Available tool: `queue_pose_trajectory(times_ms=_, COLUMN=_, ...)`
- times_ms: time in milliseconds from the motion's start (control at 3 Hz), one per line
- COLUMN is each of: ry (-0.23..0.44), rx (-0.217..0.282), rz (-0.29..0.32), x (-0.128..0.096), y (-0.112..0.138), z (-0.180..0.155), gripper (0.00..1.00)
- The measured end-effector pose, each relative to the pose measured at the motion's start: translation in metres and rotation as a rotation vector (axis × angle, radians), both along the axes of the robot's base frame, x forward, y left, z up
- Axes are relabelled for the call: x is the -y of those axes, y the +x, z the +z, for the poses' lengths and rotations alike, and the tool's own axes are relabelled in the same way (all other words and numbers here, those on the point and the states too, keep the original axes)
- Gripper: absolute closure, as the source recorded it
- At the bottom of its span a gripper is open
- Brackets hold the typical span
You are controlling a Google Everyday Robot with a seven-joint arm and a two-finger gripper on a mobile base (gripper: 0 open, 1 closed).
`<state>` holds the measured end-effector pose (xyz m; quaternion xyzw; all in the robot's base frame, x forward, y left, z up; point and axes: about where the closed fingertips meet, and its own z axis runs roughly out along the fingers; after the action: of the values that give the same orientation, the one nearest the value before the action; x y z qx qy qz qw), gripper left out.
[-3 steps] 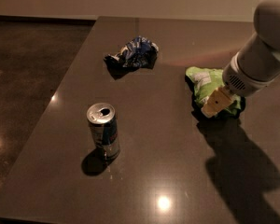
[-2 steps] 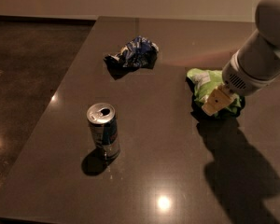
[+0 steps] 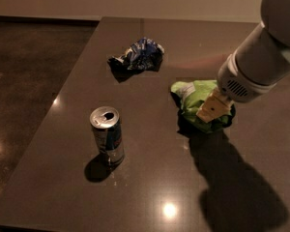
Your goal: Move green rice chip bag near redbull can
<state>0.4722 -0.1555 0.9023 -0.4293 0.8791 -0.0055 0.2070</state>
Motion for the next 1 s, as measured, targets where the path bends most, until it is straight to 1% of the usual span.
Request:
queue_pose_trajectory(times_ms=333, ry=0.033, rx=0.001, rz=0.112, x=-0.026, y=-0.016, z=0.001, gripper=1.00)
queue_pose_trajectory(times_ms=667, ry=0.079, rx=0.012, rz=0.198, x=-0.047, y=-0.030, z=0.002, gripper=1.00)
queue_pose_trajectory(times_ms=1000, ry=0.126, rx=0.036, rz=0.257, x=-0.065, y=-0.042, z=0.004, gripper=1.00)
